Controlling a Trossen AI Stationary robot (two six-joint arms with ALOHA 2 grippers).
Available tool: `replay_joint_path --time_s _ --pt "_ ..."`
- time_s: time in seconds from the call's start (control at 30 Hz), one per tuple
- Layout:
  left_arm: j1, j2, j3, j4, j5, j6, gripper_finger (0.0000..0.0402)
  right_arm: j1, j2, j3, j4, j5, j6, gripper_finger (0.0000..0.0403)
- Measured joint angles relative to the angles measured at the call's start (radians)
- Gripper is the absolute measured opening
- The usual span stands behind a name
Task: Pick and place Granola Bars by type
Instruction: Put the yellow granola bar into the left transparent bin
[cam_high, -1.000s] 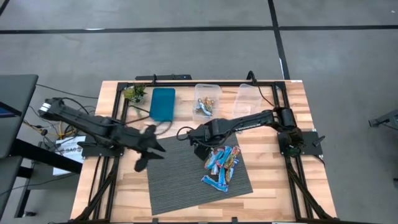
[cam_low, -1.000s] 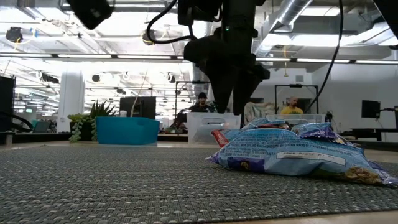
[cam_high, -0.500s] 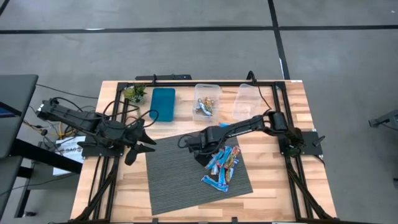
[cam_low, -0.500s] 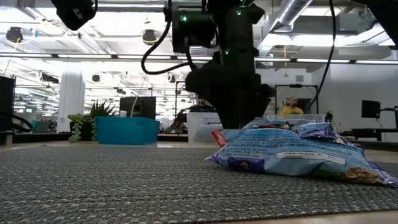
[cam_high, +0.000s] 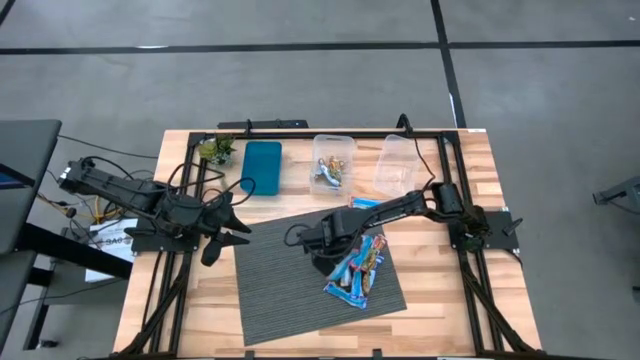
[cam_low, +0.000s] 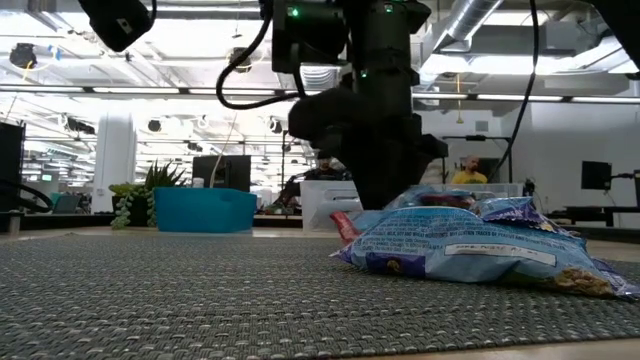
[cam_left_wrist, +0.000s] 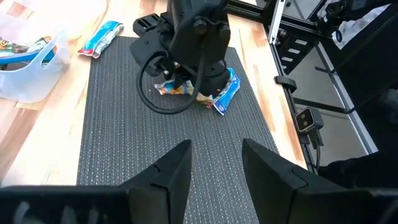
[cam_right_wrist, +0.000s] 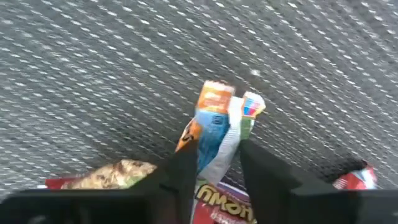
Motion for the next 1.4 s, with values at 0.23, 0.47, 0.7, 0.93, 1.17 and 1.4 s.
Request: replay_joint_path --time_s 0.23,0.47,0.7,0.93,1.17,1.4 --pt "0.000 0.000 0.000 0.000 0.000 0.000 0.0135 -0.001 0.000 0.000 0.042 -0.009 -0.002 0.0014" --pt "0.000 0.000 0.000 0.000 0.000 0.001 0.0135 -0.007 -0.006 0.000 0.117 0.013 -0.007 0.0002" --pt "0.000 0.000 0.000 0.000 -0.001 0.000 0.0135 -0.009 -0.006 0.003 0.137 0.080 0.008 0.0001" --pt "0.000 0.000 0.000 0.000 -0.013 0.000 0.0135 0.001 -0.008 0.060 0.135 0.283 0.017 0.0000" --pt "0.000 0.000 0.000 0.000 -0.017 -0.009 0.0135 -0.003 -0.008 0.145 0.136 0.465 -0.015 0.0000" --pt "0.000 0.000 0.000 0.001 -0.027 -0.020 0.0135 -0.027 -0.008 0.231 0.084 0.607 -0.017 0.0000"
